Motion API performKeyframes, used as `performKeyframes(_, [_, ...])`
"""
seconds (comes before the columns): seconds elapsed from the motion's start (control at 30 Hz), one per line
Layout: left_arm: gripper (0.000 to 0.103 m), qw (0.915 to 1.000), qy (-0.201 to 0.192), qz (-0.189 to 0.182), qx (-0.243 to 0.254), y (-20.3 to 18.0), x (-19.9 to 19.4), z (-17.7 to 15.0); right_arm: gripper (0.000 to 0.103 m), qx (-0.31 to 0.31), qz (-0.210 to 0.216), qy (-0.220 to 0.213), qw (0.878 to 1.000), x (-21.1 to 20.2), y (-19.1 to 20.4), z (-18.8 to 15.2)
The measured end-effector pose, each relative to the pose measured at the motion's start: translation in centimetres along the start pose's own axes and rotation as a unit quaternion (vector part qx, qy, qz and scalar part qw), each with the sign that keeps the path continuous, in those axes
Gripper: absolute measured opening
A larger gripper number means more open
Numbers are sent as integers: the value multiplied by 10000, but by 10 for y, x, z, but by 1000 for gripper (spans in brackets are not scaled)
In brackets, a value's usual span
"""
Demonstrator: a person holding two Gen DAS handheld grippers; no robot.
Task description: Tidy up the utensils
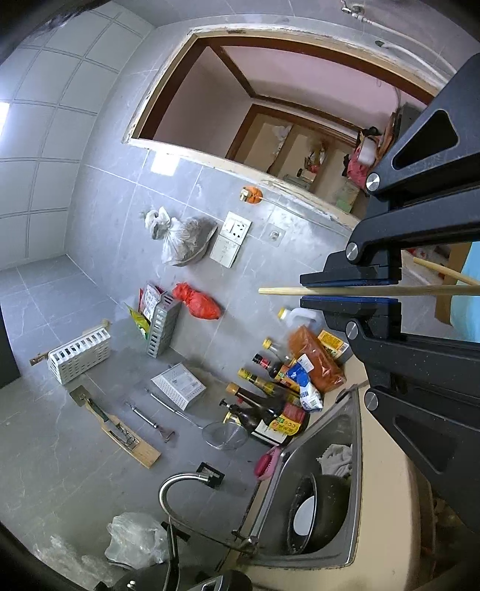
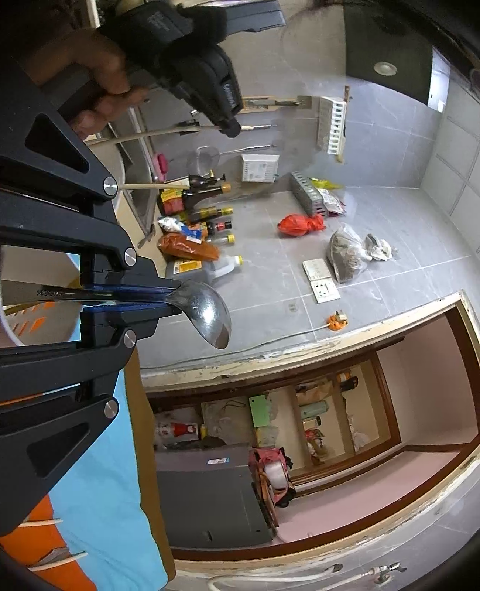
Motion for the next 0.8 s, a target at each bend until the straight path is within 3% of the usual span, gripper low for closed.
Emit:
performKeyframes(0.43, [2,9991,284,-52,318,-7,-8,-19,4,-77,64,90,9999,-5,0,-6])
performKeyframes(0.8, [2,9945,778,-222,663,-15,-17,-44,7,-225,35,159,9996,-10,1,-8])
Point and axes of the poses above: each gripper's, at about its wrist camera, not at the fingertips, and x roughly the way its jaws point, y to its left, z to its top, the point moved 7 cm from there along x, roughly the way its jaws point, and after that the axes turned 3 degrees about x, right-handed, at the moved point
